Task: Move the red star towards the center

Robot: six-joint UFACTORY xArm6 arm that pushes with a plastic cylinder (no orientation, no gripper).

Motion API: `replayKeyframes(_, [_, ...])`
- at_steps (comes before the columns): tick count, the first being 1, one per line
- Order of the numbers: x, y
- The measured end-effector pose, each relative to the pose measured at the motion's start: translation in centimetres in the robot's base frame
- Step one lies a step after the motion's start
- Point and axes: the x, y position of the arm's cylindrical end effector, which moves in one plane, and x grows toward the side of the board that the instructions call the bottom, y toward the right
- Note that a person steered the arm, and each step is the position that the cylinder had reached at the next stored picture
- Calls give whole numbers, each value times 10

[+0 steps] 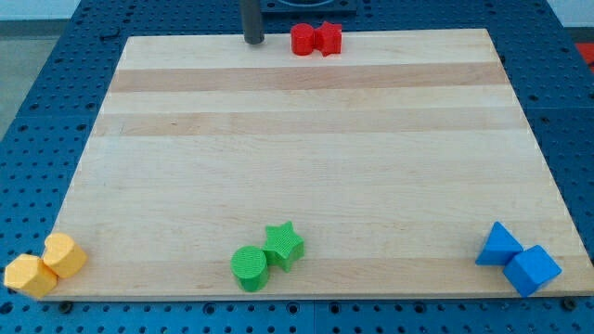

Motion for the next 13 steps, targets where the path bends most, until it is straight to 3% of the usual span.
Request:
replayKeyframes(7, [0, 59])
replayKeyframes(13, [-1, 192])
